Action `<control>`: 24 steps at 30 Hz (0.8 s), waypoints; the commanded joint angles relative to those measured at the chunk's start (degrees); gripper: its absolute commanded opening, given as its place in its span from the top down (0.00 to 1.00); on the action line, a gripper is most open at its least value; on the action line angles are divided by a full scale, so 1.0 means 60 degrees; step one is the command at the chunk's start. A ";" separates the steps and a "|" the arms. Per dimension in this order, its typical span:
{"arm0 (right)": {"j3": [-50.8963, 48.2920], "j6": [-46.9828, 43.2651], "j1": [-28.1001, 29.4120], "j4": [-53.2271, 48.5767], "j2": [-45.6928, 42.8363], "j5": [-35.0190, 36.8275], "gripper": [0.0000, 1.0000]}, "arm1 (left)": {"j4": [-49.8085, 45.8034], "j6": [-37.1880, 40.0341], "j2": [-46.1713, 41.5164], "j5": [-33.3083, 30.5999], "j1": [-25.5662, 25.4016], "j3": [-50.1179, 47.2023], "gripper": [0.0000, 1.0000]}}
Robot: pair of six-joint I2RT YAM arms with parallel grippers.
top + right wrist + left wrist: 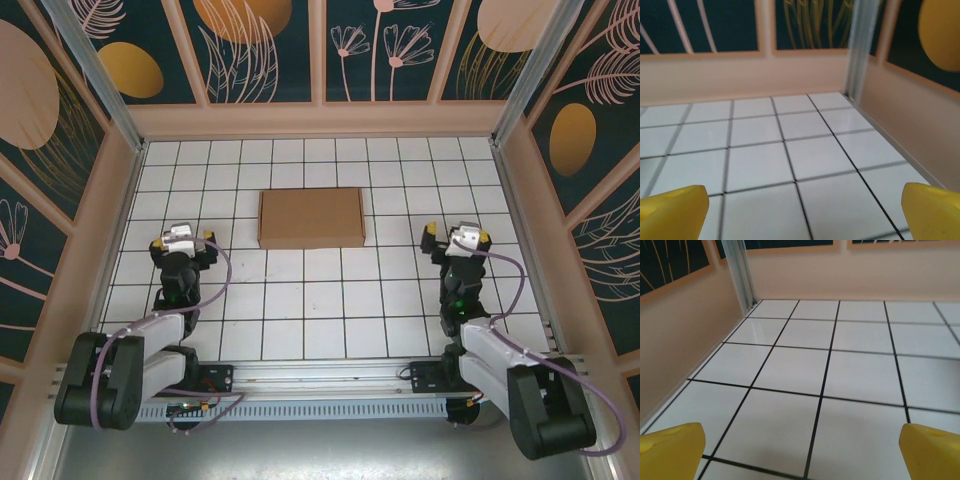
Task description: Fold the paper box
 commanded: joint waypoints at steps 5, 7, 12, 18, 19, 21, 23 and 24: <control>-0.1214 0.1417 -0.1318 0.6318 0.2846 -0.1535 0.01 | 0.4040 0.0164 0.2462 0.1400 0.0232 0.0242 0.01; -0.1128 0.1108 -0.1324 0.7449 0.4007 -0.1852 0.01 | 0.4967 0.0067 0.3296 0.1273 0.0283 0.0259 0.01; -0.0205 0.0723 -0.1341 0.7496 0.5796 -0.2696 0.01 | 0.3029 -0.0079 0.3166 0.2011 0.0635 0.1107 0.01; 0.1606 0.1095 -0.1754 0.3649 0.5431 -0.3351 0.01 | 0.2843 -0.0253 0.3196 0.2044 0.0770 0.1254 0.01; 0.1532 0.1263 -0.1817 0.3916 0.5498 -0.3171 0.01 | 0.2834 -0.0264 0.3200 0.2051 0.0771 0.1266 0.01; 0.1555 0.1254 -0.1812 0.3845 0.5486 -0.3136 0.01 | 0.2794 -0.0281 0.3214 0.2081 0.0792 0.1275 0.01; 0.1567 0.1252 -0.1819 0.3788 0.5471 -0.3126 0.01 | 0.2790 -0.0295 0.3216 0.2125 0.0819 0.1300 0.01; 0.1573 0.1235 -0.1799 0.3782 0.5472 -0.3109 0.01 | 0.2780 -0.0309 0.3215 0.2146 0.0821 0.1297 0.01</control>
